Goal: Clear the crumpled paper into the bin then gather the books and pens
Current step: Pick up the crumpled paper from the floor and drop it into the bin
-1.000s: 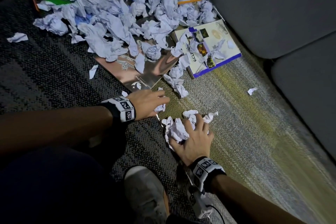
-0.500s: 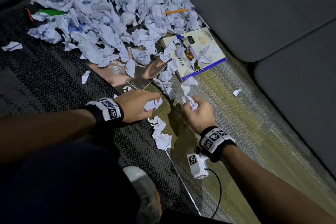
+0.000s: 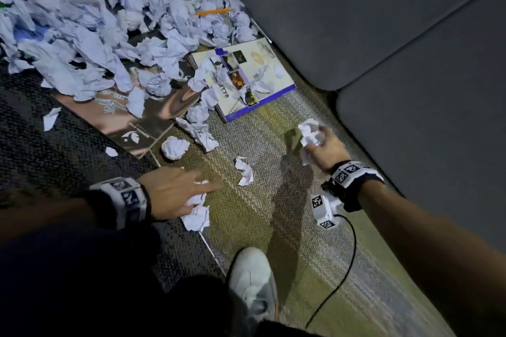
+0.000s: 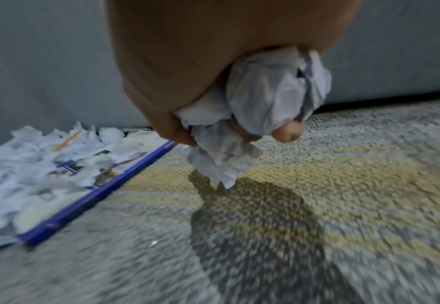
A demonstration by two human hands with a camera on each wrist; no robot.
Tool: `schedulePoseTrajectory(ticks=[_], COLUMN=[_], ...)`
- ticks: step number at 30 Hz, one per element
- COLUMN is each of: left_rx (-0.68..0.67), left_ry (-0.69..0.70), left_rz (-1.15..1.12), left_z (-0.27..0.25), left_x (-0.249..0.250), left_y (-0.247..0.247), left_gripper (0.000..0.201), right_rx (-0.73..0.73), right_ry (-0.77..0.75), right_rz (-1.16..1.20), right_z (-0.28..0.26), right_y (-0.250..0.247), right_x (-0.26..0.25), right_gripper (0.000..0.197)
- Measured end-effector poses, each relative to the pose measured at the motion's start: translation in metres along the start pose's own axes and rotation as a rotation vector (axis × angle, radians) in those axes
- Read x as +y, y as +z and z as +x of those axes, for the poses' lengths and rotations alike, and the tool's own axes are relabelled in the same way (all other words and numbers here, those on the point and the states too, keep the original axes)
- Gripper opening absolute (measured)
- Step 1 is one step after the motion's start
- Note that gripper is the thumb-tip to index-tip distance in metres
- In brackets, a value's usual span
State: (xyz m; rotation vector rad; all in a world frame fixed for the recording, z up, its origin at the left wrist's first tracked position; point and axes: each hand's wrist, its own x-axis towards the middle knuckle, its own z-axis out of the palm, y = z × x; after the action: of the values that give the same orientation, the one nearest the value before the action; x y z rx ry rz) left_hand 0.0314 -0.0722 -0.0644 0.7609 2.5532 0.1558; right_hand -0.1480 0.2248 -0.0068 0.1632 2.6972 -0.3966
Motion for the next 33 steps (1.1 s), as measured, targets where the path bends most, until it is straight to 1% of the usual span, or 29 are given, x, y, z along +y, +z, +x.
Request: schedulePoseTrajectory(ticks=[3,5,6,7,8,11,14,16,17,19,20,22,24,26,27,28,29,30,32,33], left_rx=[-0.079,-0.038,0.025,0.083,0.094,0.037,-0.028,0.015,0.008,-0.053,-0.046,-0.021,0.077,0.118,0.132,0.153,0.191,0.224,0.260,0.252], left_ry=[-0.027,0.015,0.058,0.087,0.103,0.122,0.122,0.118,0.125,0.138,0.115,0.039,-0.025,-0.133,-0.187,-0.229,-0.256,-0.276,-0.330,-0.366], left_rz=[-0.052,-0.013,0.026,0.062,0.062,0.023,-0.022,-0.013,-0.044,-0.171,-0.211,-0.219,-0.214,-0.199,-0.199,-0.201,-0.191,-0.169,-0.126,-0.109], left_z=[0.007,0.010,0.009,0.007,0.006,0.004,0.006,0.006,0.007,0.010,0.015,0.023,0.029,0.033,0.035,0.035,0.034,0.033,0.030,0.028], left_x=[0.015,0.019,0.018,0.016,0.013,0.011,0.011,0.005,0.003,0.001,-0.001,-0.006,-0.011,-0.020,-0.024,-0.027,-0.030,-0.033,-0.036,-0.037], left_y=[0.016,0.021,0.024,0.027,0.029,0.027,0.023,0.016,0.014,0.000,-0.004,-0.018,-0.030,-0.039,-0.044,-0.049,-0.053,-0.055,-0.056,-0.053], left_gripper=[0.065,0.070,0.069,0.063,0.055,0.038,0.025,0.021,0.019,0.019,0.022,0.031,0.033,0.037,0.039,0.041,0.041,0.042,0.043,0.044], right_rx=[0.091,0.119,0.119,0.112,0.106,0.102,0.102,0.105,0.095,0.081,0.077,0.069,0.062,0.006,-0.044,-0.088,-0.109,-0.102,-0.096,-0.123], right_ry=[0.031,0.056,0.070,0.085,0.100,0.165,0.161,0.120,0.103,0.054,0.021,-0.065,-0.151,-0.252,-0.307,-0.362,-0.417,-0.470,-0.549,-0.569], right_rz=[-0.089,-0.106,-0.118,-0.129,-0.138,-0.173,-0.194,-0.177,-0.153,-0.099,-0.073,-0.063,-0.026,0.037,0.028,-0.009,-0.067,-0.143,-0.326,-0.400], right_z=[0.037,0.058,0.066,0.073,0.078,0.089,0.085,0.078,0.074,0.064,0.058,0.044,0.028,0.005,-0.007,-0.020,-0.032,-0.043,-0.060,-0.067], right_y=[0.004,0.011,0.015,0.018,0.020,0.022,0.023,0.022,0.022,0.022,0.022,0.026,0.029,0.032,0.035,0.039,0.045,0.052,0.067,0.076], right_x=[0.007,0.008,0.008,0.007,0.006,0.000,0.000,0.005,0.009,0.016,0.017,0.013,0.001,-0.017,-0.026,-0.035,-0.043,-0.049,-0.055,-0.055], right_gripper=[0.062,0.060,0.059,0.059,0.058,0.057,0.043,0.034,0.033,0.041,0.044,0.042,0.040,0.028,0.020,0.016,0.018,0.024,0.045,0.057])
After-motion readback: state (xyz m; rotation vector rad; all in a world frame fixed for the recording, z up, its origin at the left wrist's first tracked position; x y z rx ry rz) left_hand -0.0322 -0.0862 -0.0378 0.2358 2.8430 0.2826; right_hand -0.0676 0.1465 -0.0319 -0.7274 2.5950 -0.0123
